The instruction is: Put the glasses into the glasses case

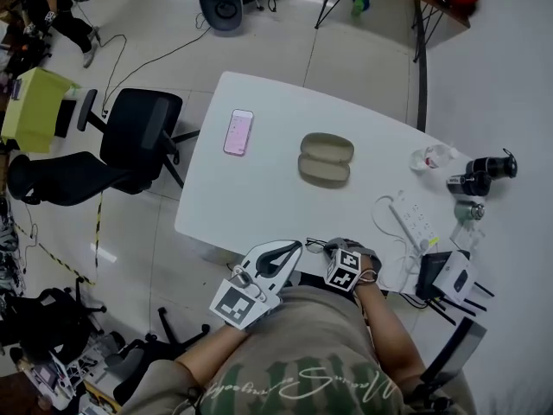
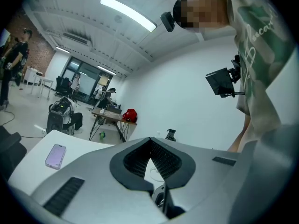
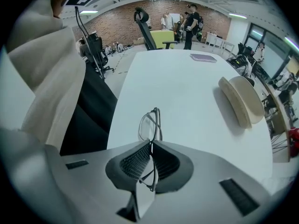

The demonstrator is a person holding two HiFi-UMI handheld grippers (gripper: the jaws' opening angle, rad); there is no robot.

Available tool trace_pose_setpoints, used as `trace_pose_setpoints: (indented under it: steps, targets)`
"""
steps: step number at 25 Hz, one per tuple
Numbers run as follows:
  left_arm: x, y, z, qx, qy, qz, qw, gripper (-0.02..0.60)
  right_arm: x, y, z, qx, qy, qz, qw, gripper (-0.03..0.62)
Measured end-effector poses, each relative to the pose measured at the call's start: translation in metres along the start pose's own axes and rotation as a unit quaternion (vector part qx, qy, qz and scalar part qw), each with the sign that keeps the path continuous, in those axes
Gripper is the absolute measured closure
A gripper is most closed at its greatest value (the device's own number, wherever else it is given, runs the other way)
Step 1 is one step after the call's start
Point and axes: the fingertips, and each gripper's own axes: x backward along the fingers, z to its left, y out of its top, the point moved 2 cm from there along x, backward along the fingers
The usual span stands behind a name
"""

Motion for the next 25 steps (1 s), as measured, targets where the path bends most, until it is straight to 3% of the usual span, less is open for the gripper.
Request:
trace_pose_setpoints:
  steps: [10,19,25]
  targets:
    - [-0.001,0.002,-0.007,-0.001,-0.001,-0.002,1.0000,0.574,0.003,0.002,-0.022,0.003,-0.004,-0.005,1.000,0.565]
    - [0.007,0.008,0.011,-0.011,0.057,-0.008,0.9983,0.574,0.004,0.010,-0.045,0.006,-0.008,-0.012,1.000,0.565]
    - [0.008,0.008,0.020,-0.003,0.068,-0.006,0.9977,0.574,0.005,0.017,-0.060,0.010,-0.010,-0.017,1.000,0.565]
